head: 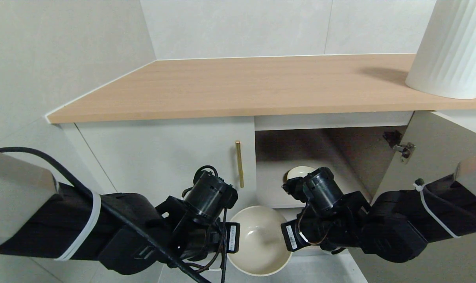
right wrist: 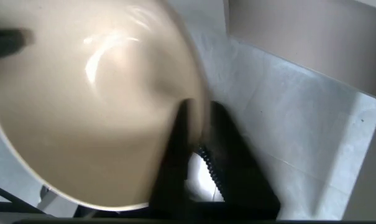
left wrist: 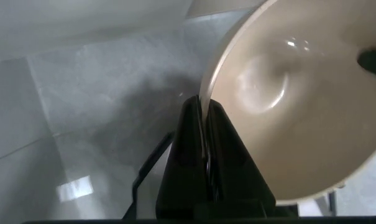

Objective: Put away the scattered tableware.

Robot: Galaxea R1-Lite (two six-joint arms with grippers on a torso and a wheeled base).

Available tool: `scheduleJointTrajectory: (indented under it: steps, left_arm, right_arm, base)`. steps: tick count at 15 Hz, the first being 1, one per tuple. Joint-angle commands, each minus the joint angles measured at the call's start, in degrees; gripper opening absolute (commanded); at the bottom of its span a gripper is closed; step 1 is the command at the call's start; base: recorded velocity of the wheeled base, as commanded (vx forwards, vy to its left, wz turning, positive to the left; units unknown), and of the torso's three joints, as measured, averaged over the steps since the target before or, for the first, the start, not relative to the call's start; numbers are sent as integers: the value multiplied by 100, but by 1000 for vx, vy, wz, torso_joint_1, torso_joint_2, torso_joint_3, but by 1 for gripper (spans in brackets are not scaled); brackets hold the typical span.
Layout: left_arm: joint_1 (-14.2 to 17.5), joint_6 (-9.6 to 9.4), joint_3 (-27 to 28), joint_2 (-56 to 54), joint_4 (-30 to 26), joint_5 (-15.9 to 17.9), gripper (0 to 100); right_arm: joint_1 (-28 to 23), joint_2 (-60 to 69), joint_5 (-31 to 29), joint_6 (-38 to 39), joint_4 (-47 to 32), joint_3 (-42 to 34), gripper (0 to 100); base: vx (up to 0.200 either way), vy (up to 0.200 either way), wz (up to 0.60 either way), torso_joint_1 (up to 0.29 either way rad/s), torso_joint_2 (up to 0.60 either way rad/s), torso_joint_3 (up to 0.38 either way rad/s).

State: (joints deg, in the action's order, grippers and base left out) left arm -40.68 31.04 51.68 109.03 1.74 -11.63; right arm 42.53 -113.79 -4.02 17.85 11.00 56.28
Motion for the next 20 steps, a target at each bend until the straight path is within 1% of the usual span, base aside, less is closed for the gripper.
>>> scheduleJointTrajectory:
  steps: [1,6,7,8,10,12,14,16,20]
  left_arm:
    - [7,-1,-8,4,-34,-32,0]
    - [7,-1,-17,4,-42,-32,0]
    - [7,-28,-35,-5,-42,-32,0]
    - [7,-63,-44,-5,-42,-32,100]
    - [7,-63,-44,-5,-42,-32,100]
    - [7,-63,-44,4,-42,-32,100]
    - [7,-71,-44,13,-42,-32,100]
    - [7,-71,-44,13,-42,-41,100]
    - [7,-71,-44,13,-42,-67,100]
  right_arm:
    - [1,6,-20,-9,-27,-3,0]
    - [1,6,-20,-9,-27,-3,0]
    - [1,6,-28,-9,-27,-3,0]
    - [1,6,-28,-18,-27,-3,0]
    - [-8,-3,-46,-18,-36,-12,0]
    - [-26,-56,-204,-44,-36,-12,0]
    - [-210,-249,-468,-97,-45,49,0]
    - [-509,-434,-644,-132,-62,181,0]
    - [-1274,-715,-661,-71,-54,647,0]
  base:
    - [0,0,0,0,0,0]
    - [0,0,0,0,0,0]
    - [0,0,0,0,0,0]
    - [0,0,0,0,0,0]
    - [0,0,0,0,0,0]
    - [0,0,0,0,0,0]
    - [0,0,0,0,0,0]
    - [0,0,0,0,0,0]
    - [0,0,0,0,0,0]
